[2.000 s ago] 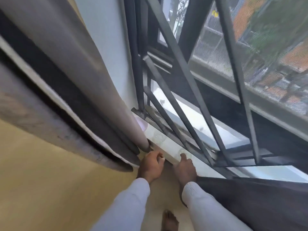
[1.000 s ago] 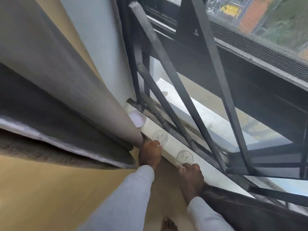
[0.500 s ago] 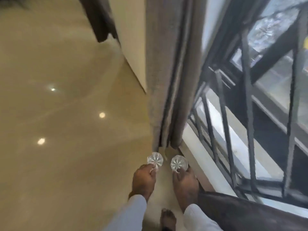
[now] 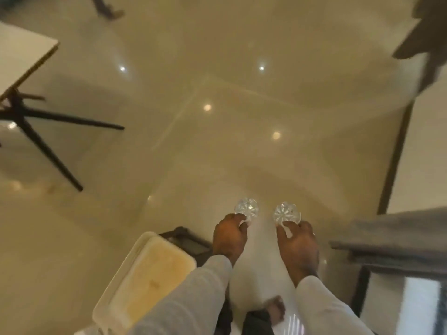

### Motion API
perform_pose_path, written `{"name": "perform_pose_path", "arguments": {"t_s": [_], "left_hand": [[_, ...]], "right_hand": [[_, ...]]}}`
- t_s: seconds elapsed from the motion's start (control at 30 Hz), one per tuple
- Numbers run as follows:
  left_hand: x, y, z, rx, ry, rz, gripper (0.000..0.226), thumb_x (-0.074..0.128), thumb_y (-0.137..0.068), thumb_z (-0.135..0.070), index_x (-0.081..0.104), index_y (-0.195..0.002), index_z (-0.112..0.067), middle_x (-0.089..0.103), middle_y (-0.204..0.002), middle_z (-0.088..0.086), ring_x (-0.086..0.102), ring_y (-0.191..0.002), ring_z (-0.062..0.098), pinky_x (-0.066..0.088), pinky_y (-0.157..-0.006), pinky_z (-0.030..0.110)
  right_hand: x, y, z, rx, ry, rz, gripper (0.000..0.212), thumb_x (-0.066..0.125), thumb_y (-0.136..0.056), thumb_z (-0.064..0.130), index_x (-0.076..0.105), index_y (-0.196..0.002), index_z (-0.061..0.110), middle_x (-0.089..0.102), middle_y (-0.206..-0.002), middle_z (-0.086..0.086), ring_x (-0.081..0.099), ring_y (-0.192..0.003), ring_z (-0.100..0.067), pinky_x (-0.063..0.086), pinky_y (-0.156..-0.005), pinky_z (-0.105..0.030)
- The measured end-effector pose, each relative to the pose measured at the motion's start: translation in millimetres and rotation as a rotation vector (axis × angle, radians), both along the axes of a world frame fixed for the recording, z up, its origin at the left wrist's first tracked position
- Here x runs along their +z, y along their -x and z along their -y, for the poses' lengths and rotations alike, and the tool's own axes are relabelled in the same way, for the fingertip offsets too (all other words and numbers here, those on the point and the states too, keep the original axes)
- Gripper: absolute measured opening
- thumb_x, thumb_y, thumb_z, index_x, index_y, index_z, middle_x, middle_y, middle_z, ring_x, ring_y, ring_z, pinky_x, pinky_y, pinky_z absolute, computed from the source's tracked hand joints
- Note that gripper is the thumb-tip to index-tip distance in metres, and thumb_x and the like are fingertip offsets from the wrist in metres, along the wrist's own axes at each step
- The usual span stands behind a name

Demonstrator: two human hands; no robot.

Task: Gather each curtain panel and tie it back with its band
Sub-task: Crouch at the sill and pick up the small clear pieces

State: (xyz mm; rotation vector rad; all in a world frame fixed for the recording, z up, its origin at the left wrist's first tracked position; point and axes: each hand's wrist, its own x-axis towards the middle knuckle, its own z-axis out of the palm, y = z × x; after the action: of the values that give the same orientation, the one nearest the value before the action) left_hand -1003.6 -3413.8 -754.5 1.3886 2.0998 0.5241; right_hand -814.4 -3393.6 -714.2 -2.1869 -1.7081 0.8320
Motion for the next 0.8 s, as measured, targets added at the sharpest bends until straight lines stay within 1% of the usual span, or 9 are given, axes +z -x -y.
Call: {"name": "perform_pose_path", "arguments": {"t_s": [0.1,0.2,0.3,0.37,0.43,0.53,0.63,0.73,0.8], "left_hand": [[9.7,52.6,30.2,0.164,-0.034,0.032,0.027,0.066,-0.103,-0.033,0.077,-0.125,-0.021,0.075,-0.126,0.006,0.07,-0.113,0.032,0.055,-0.102,0.043],[22.1,103.6,73.4,0.406,-0.028,0.095,0.031,0.062,-0.105,-0.035,0.075,-0.129,-0.022,0.073,-0.132,0.0,0.067,-0.119,0.025,0.052,-0.108,0.038],[16.0,143.3,126.6,0.656,-0.037,0.117,0.026,0.065,-0.104,-0.032,0.078,-0.124,-0.02,0.075,-0.128,0.002,0.069,-0.117,0.029,0.052,-0.108,0.04],[7.1,161.9,169.7,0.845,-0.009,0.121,0.025,0.069,-0.104,-0.032,0.077,-0.124,-0.02,0.075,-0.128,0.002,0.069,-0.116,0.028,0.051,-0.109,0.04],[-1.6,170.7,209.6,0.989,0.026,0.116,0.026,0.069,-0.104,-0.037,0.077,-0.124,-0.022,0.075,-0.128,-0.001,0.069,-0.115,0.025,0.05,-0.111,0.041],[-22.5,177.7,268.6,1.171,0.056,0.117,0.025,0.071,-0.103,-0.037,0.077,-0.123,-0.023,0.075,-0.126,-0.002,0.069,-0.114,0.024,0.052,-0.11,0.045],[-41.2,185.7,304.6,1.294,0.093,0.12,0.026,0.072,-0.102,-0.035,0.078,-0.122,-0.021,0.076,-0.124,0.0,0.069,-0.113,0.026,0.054,-0.105,0.042],[-68.2,194.5,325.4,1.343,0.157,0.124,0.026,0.073,-0.1,-0.032,0.079,-0.122,-0.019,0.076,-0.124,0.003,0.069,-0.113,0.029,0.055,-0.101,0.041],[-85.7,197.0,335.0,1.363,0.193,0.134,0.026,0.074,-0.099,-0.029,0.079,-0.122,-0.019,0.078,-0.122,0.004,0.071,-0.112,0.029,0.055,-0.1,0.04]], "right_hand": [[0.0,71.6,-2.3,0.157,-0.014,-0.031,0.034,0.068,-0.098,0.048,0.08,-0.118,0.023,0.064,-0.132,-0.01,0.068,-0.111,-0.038,0.055,-0.095,-0.041],[0.3,143.4,13.6,0.349,0.002,-0.047,0.034,0.066,-0.099,0.05,0.08,-0.119,0.026,0.062,-0.138,-0.006,0.067,-0.115,-0.035,0.054,-0.099,-0.041],[-4.4,196.4,37.2,0.514,-0.009,-0.1,0.03,0.071,-0.098,0.044,0.08,-0.118,0.024,0.063,-0.135,-0.005,0.068,-0.112,-0.034,0.053,-0.096,-0.036],[-16.3,228.2,58.9,0.644,-0.002,-0.12,0.028,0.073,-0.097,0.041,0.078,-0.117,0.023,0.065,-0.13,-0.007,0.07,-0.107,-0.035,0.056,-0.093,-0.039],[-26.1,251.8,79.5,0.773,0.029,-0.115,0.029,0.069,-0.099,0.044,0.077,-0.119,0.025,0.064,-0.131,-0.005,0.069,-0.107,-0.034,0.057,-0.094,-0.042],[-45.9,282.6,120.2,0.997,0.02,-0.067,0.034,0.062,-0.099,0.053,0.077,-0.119,0.03,0.063,-0.135,0.0,0.068,-0.108,-0.031,0.059,-0.094,-0.044],[-64.5,306.6,157.9,1.15,0.031,-0.037,0.031,0.065,-0.097,0.049,0.079,-0.116,0.028,0.065,-0.137,-0.002,0.07,-0.109,-0.031,0.059,-0.095,-0.046],[-91.6,328.7,186.1,1.283,-0.017,0.019,0.025,0.075,-0.091,0.041,0.082,-0.108,0.024,0.071,-0.127,-0.007,0.074,-0.098,-0.033,0.061,-0.086,-0.044],[-104.7,341.1,195.8,1.326,-0.016,0.049,0.025,0.076,-0.091,0.04,0.082,-0.109,0.024,0.07,-0.127,-0.007,0.073,-0.096,-0.032,0.061,-0.084,-0.043]]}}
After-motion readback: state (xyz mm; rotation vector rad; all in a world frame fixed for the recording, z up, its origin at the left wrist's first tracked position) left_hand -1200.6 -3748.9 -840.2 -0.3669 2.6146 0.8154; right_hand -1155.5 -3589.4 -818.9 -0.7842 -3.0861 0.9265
